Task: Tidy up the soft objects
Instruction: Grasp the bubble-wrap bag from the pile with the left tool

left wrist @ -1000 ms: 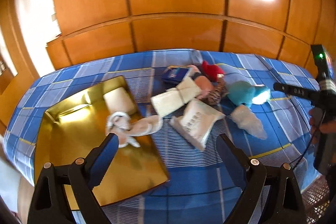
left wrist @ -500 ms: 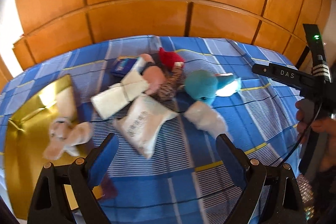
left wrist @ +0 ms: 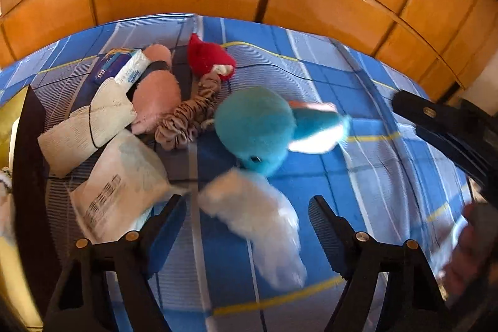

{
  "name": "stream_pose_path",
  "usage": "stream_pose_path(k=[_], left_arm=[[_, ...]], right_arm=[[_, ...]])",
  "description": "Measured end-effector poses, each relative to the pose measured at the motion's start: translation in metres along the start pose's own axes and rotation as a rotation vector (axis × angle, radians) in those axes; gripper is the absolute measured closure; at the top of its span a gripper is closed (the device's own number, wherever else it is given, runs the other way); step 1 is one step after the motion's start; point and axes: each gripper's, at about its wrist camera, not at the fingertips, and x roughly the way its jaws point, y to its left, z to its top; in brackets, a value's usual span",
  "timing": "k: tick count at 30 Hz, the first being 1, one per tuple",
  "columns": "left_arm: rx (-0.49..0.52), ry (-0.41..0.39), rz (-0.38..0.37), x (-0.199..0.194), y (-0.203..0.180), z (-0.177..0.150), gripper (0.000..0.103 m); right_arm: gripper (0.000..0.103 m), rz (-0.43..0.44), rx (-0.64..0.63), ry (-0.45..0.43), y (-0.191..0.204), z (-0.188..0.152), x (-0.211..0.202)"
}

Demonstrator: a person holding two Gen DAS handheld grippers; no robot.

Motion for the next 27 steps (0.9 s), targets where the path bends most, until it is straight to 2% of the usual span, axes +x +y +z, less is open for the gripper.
stream_pose_path(k=[2, 3, 5, 6, 8, 12, 19, 27], left_arm=[[-0.021, 0.014, 0.001, 0.011, 0.001, 0.002, 0.022], [-0.022, 0.025, 0.007, 0.016, 0.002, 0.001, 0.026], [0.003, 0.04, 0.027, 0.023, 0.001, -0.002, 0.046], [0.032, 0.017, 0.036, 0.02, -0.001, -0.003, 0.056], [0.04, 0.02, 0.009, 0.016, 0.0, -0.005, 0.06], [0.092, -0.007, -0.002, -0.004, 0.006, -0.015, 0.061], [0.195, 0.007, 0.005, -0.024, 0.023, -0.051, 0.06], [0.198, -0.013, -0.008, -0.017, 0.027, -0.063, 0.058]], right_arm=[[0.033, 0.003, 0.005, 0.003, 0.0, 0.0, 0.0], [0.033, 0.008, 0.008, 0.005, -0.001, 0.0, 0.001], [0.033, 0.011, 0.011, 0.005, -0.001, 0.0, 0.001], [0.033, 0.01, 0.011, 0.007, -0.001, 0.0, 0.001], [0.033, 0.01, 0.011, 0.012, -0.001, 0.0, 0.003], [0.033, 0.003, 0.008, 0.019, -0.001, -0.002, 0.005], [0.033, 0.028, -0.032, 0.047, 0.007, -0.008, 0.011], [0.033, 0.108, -0.222, 0.086, 0.046, -0.026, 0.018]])
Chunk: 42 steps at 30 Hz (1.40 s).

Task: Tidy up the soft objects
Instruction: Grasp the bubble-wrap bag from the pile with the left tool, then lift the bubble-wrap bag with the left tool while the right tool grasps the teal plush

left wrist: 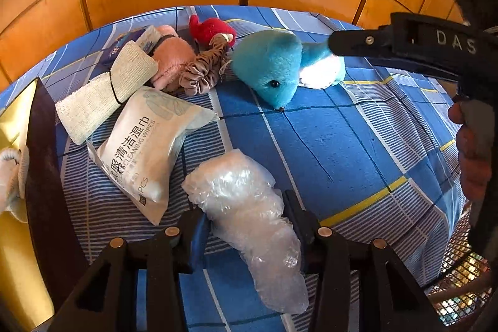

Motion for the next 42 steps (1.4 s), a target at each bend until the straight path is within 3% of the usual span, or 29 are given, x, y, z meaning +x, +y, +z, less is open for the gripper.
stream_pose_path(k=[6, 9, 13, 17, 19, 23, 26, 34, 42], left_arm=[[-0.006, -0.001, -0.013, 0.002, 0.002, 0.002, 0.058], [-0.012, -0.003, -0.015, 0.002, 0.002, 0.002, 0.058], [-0.011, -0.005, -0.015, 0.002, 0.002, 0.001, 0.057], [-0.008, -0.007, -0.015, 0.001, 0.002, 0.0, 0.057], [-0.008, -0.009, -0.016, 0.001, 0.002, 0.0, 0.057], [-0.01, -0.011, -0.018, 0.0, 0.0, -0.001, 0.057], [-0.01, -0.01, -0.019, -0.001, 0.001, -0.002, 0.057], [-0.01, -0.009, 0.0, -0.004, -0.004, -0.003, 0.058], [0.011, -0.034, 0.028, -0.023, -0.01, -0.002, 0.061]], right_arm=[[0.033, 0.001, -0.231, 0.029, 0.037, -0.001, 0.008], [0.027, -0.009, -0.343, 0.053, 0.051, 0.002, 0.017], [0.023, -0.075, -0.505, 0.1, 0.066, 0.008, 0.042], [0.021, -0.106, -0.581, 0.159, 0.069, 0.012, 0.071], [0.024, -0.115, -0.6, 0.193, 0.069, 0.011, 0.084], [0.049, -0.094, -0.617, 0.197, 0.071, 0.008, 0.087], [0.057, -0.117, -0.611, 0.183, 0.073, 0.005, 0.078], [0.053, -0.007, -0.439, 0.219, 0.058, -0.016, 0.047], [0.044, 0.009, -0.421, 0.186, 0.053, -0.033, 0.057]])
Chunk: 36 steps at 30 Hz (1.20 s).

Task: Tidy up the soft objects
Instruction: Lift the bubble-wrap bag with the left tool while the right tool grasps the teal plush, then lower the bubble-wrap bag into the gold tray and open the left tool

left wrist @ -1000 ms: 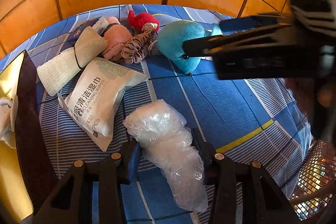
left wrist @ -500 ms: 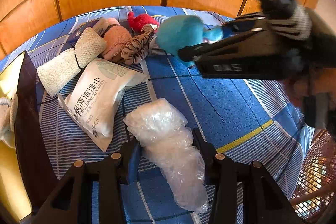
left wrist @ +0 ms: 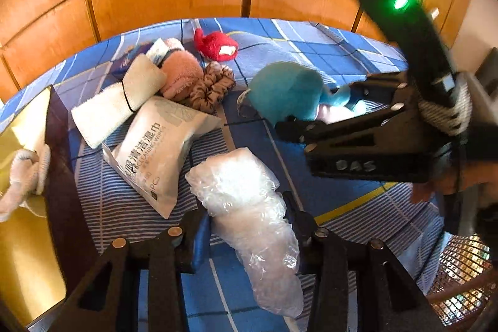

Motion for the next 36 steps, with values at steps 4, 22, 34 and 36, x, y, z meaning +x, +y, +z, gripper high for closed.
stream_pose_path(k=[4, 22, 34, 36], left_arm=[[0.004, -0.027, 0.001, -0.015, -0.003, 0.002, 0.061], [-0.113, -0.163, 0.07, -0.086, 0.033, 0.009, 0.061], [-0.221, -0.211, 0.122, -0.111, 0.08, 0.001, 0.061], [-0.277, -0.206, 0.109, -0.115, 0.099, 0.0, 0.061]], right_arm=[[0.043, -0.031, -0.021, -0.008, 0.004, -0.002, 0.005], [0.046, -0.103, -0.083, -0.05, 0.017, -0.009, 0.006], [0.047, -0.122, -0.104, -0.069, 0.021, -0.012, 0.004], [0.047, -0.123, -0.105, -0.069, 0.02, -0.011, 0.004]])
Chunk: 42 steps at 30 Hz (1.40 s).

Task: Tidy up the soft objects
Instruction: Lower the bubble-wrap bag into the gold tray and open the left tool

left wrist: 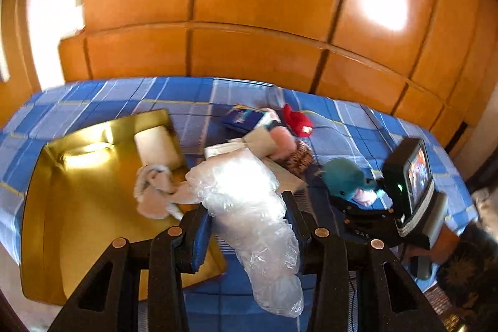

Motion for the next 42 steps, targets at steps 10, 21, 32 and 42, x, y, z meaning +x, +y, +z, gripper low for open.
stream_pose_path(k=[10, 21, 32, 42], left_arm=[[-0.308, 0.029, 0.115, 0.0, 0.134, 0.023, 0.061], [-0.33, 0.177, 0.161, 0.075, 0.177, 0.042, 0.059], [-0.241, 0.217, 0.212, 0.126, 0.173, 0.073, 0.035], [-0.249, 0.075, 0.304, 0.074, 0.168, 0.07, 0.031]], right_arm=[[0.047, -0.004, -0.008, 0.0, 0.001, 0.0, -0.001], [0.046, -0.007, -0.015, 0.003, 0.001, 0.001, -0.002], [0.046, -0.008, -0.017, 0.004, 0.002, 0.001, -0.001], [0.045, -0.013, -0.02, 0.003, 0.002, 0.001, -0.001]])
